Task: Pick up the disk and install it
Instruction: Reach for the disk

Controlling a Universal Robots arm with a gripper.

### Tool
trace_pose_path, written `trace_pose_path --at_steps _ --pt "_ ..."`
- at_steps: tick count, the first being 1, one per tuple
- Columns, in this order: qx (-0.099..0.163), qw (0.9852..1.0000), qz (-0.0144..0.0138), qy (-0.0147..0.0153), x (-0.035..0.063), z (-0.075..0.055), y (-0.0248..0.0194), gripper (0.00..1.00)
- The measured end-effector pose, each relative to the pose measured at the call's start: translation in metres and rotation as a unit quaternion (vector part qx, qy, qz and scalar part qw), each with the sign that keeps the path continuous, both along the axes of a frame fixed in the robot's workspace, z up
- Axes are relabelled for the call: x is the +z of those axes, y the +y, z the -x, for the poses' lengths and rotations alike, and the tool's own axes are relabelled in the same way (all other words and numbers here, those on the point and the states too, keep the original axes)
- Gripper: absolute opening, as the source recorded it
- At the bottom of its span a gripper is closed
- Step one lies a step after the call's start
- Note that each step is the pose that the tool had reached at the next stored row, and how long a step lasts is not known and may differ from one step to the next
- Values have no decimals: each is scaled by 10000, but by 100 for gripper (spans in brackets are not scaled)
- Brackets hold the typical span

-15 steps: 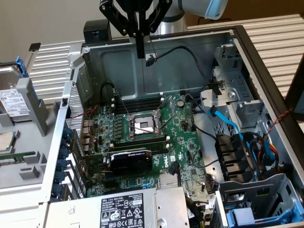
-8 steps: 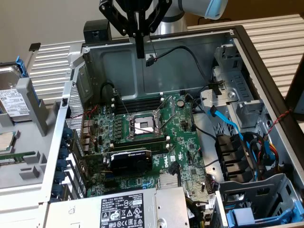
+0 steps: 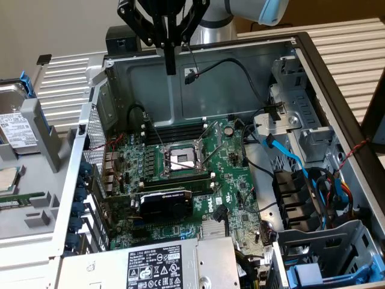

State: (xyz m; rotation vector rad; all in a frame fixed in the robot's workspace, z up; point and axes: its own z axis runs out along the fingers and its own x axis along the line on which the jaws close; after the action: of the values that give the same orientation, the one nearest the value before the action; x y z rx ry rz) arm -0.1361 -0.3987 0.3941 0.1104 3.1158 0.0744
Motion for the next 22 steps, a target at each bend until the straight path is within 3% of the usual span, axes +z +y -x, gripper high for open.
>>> trace_pose_path --at_steps 9,13,16,22 --pt "0 10000 9 -12 34 150 33 11" --pt "1 10000 49 -12 39 171 110 11" --pt "1 10000 57 -16 41 224 155 11" --pt "1 10000 57 -21 40 279 183 11"
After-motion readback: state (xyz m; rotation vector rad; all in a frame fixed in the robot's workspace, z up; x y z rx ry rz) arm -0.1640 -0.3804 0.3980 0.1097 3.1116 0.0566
